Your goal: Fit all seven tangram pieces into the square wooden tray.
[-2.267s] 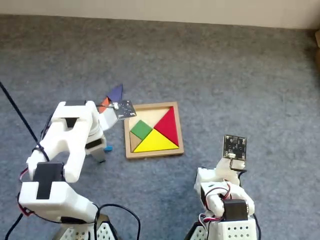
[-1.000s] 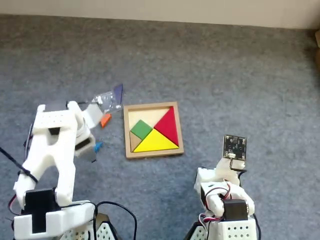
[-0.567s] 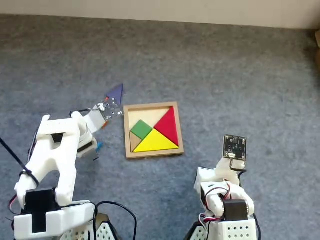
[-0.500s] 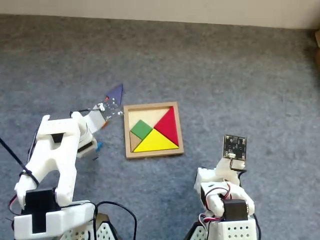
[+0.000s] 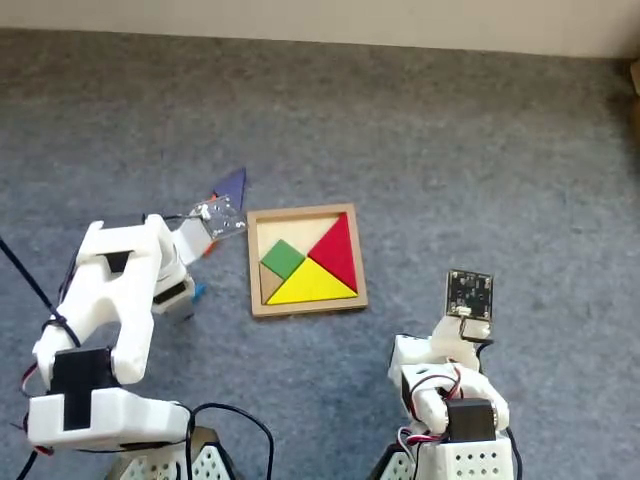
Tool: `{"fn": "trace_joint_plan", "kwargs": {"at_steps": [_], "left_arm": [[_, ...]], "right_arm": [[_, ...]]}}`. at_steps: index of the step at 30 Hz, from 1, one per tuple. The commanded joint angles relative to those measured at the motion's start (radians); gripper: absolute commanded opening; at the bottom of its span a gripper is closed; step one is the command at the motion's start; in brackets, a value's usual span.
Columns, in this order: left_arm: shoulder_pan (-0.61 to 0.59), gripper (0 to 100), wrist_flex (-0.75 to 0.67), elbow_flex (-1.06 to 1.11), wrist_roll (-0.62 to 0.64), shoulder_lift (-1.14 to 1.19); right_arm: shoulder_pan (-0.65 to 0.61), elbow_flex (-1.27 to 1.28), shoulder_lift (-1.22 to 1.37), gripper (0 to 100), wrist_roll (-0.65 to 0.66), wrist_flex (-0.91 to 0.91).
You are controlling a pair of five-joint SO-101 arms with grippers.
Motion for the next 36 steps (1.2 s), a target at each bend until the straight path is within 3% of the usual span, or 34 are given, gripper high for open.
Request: {"fn": "trace_joint_plan", "kwargs": {"at_steps": [1,3,7,23,29,36], "left_arm": [[0.008,15,0.015,-0.025,-0.003,-0.015],[0.025,11,0.048,-0.025,0.000,-0.045],[0.087,9,0.104,-0.024,0.121,-0.128],[0.309,9,0.101,-0.051,0.454,-0.312],[0.397,9,0.091,-0.159,0.565,-0.255],[0.461,9,0.092,-0.412,0.600,-0.004]], "right_arm": [[0.008,0.120,-0.021,0.5,-0.008,0.010],[0.008,0.120,-0.021,0.5,-0.008,0.010],[0.008,0.120,-0.021,0.5,-0.008,0.010],[0.008,0.120,-0.021,0.5,-0.008,0.010],[0.008,0.120,-0.021,0.5,-0.008,0.010],[0.007,0.120,-0.021,0.5,-0.008,0.010]]}}
